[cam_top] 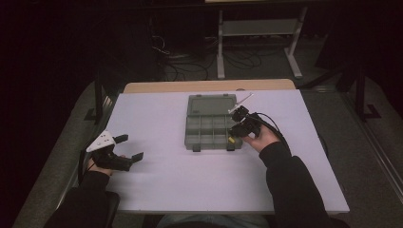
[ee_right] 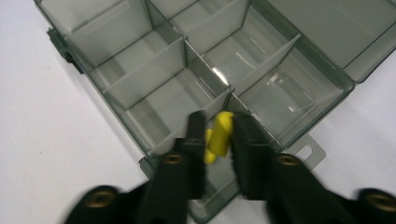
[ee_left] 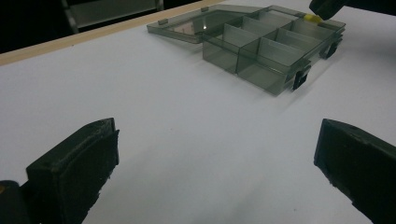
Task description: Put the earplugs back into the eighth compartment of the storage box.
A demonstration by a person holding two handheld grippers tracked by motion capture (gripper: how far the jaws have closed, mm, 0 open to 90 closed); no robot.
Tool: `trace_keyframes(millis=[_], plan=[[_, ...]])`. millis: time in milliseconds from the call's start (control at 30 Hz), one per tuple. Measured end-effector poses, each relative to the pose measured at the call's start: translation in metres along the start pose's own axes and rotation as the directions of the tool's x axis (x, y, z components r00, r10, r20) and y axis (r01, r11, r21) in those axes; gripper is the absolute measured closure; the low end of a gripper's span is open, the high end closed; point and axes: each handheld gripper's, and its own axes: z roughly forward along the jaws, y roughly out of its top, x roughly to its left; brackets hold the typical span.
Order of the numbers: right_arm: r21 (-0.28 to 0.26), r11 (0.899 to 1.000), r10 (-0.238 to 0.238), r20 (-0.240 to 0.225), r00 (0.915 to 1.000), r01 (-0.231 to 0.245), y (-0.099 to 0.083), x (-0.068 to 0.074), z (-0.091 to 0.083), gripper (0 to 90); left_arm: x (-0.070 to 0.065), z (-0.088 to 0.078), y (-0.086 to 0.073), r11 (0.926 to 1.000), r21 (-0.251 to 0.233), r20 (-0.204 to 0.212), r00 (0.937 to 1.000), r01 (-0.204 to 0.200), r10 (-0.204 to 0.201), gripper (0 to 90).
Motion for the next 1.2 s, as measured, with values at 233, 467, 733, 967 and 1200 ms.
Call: trace_keyframes(millis=[233, 467, 733, 967, 1200], plan=[[-0.026, 1.000, 0.016, 0.007, 0.9998, -0.016, -0.001, 0.000, -0.004, 29.9, 0.000, 0.000, 0.000, 1.0000, 0.001, 0.000, 1.0000, -0.001, 0.001, 0.0], [-0.071, 0.997, 0.022, -0.001, 0.9997, -0.023, -0.006, 0.002, -0.012, 4.1, 0.000, 0.000, 0.000, 1.0000, 0.000, 0.002, 1.0000, 0.000, 0.000, 0.0], [-0.131, 0.991, 0.031, 0.003, 0.9995, -0.030, -0.016, 0.005, -0.029, 0.0, 0.000, 0.000, 0.000, 1.0000, 0.001, 0.000, 1.0000, 0.001, -0.001, 0.0], [-0.214, 0.975, 0.056, -0.015, 0.9983, -0.058, -0.029, 0.003, -0.043, 0.0, 0.000, 0.000, 0.000, 1.0000, 0.001, -0.001, 1.0000, 0.001, -0.001, 0.0], [-0.262, 0.961, 0.078, -0.029, 0.9965, -0.083, -0.040, 0.002, -0.050, 0.0, 0.000, 0.000, 0.000, 1.0000, 0.000, -0.001, 1.0000, 0.004, -0.004, 0.0]])
